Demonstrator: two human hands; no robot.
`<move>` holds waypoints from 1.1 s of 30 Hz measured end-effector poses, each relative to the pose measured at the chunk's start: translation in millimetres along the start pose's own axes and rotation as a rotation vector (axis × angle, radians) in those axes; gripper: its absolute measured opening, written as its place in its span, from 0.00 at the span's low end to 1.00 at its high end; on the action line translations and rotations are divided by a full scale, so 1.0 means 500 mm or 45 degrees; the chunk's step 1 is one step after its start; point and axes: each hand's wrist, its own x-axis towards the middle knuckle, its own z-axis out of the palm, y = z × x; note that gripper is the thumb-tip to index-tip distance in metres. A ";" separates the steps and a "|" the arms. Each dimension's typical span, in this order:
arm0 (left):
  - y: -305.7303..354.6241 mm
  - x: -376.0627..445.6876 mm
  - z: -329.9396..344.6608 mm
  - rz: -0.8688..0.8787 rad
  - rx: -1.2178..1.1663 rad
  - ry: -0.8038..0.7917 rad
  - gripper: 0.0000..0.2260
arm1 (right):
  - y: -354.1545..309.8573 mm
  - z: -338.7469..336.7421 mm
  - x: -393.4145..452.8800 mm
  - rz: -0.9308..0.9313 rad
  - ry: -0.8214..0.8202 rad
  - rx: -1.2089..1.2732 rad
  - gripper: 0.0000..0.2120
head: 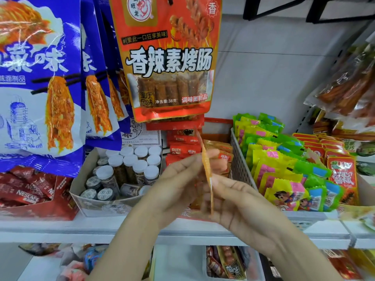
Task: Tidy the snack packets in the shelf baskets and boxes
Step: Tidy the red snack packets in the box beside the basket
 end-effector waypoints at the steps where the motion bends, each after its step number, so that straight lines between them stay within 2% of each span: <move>1: 0.001 0.001 0.003 0.022 -0.041 0.023 0.11 | 0.004 0.002 0.001 0.003 0.012 -0.046 0.10; 3: 0.013 0.004 0.000 0.072 -0.083 0.166 0.11 | 0.003 0.003 0.004 -0.037 0.112 -0.220 0.15; 6: 0.026 0.007 -0.023 0.117 0.093 0.418 0.15 | -0.010 -0.011 0.005 -0.102 0.225 -0.172 0.25; 8: 0.027 0.006 -0.031 0.144 0.173 0.489 0.15 | -0.014 -0.017 0.004 -0.189 0.213 -0.300 0.19; 10: 0.024 0.004 -0.030 0.161 0.239 0.511 0.14 | -0.006 -0.022 0.005 -0.291 0.287 -0.489 0.11; 14: 0.022 0.004 -0.031 0.170 0.371 0.485 0.12 | 0.007 -0.025 0.009 -0.350 0.385 -0.489 0.13; 17: 0.026 0.003 -0.029 0.367 0.393 0.450 0.09 | 0.003 -0.015 0.009 -0.445 0.477 -0.603 0.08; 19: 0.027 0.003 -0.027 0.554 0.458 0.451 0.06 | -0.002 -0.009 0.010 -0.590 0.599 -0.848 0.16; 23: 0.008 0.010 -0.028 0.714 0.668 0.417 0.12 | -0.016 0.005 0.008 -0.917 0.616 -0.989 0.20; 27: -0.018 0.009 -0.014 0.633 0.693 0.343 0.11 | -0.031 -0.001 0.000 -1.143 0.733 -1.618 0.12; 29: -0.019 0.008 -0.017 0.587 0.753 0.317 0.13 | -0.034 -0.003 -0.007 -1.214 0.769 -1.811 0.09; 31: -0.013 0.001 -0.032 0.474 0.949 0.288 0.25 | -0.039 -0.003 -0.015 -1.320 0.840 -1.866 0.08; 33: -0.011 -0.015 -0.048 0.381 1.369 0.188 0.31 | -0.047 -0.002 -0.021 -1.414 0.943 -1.890 0.08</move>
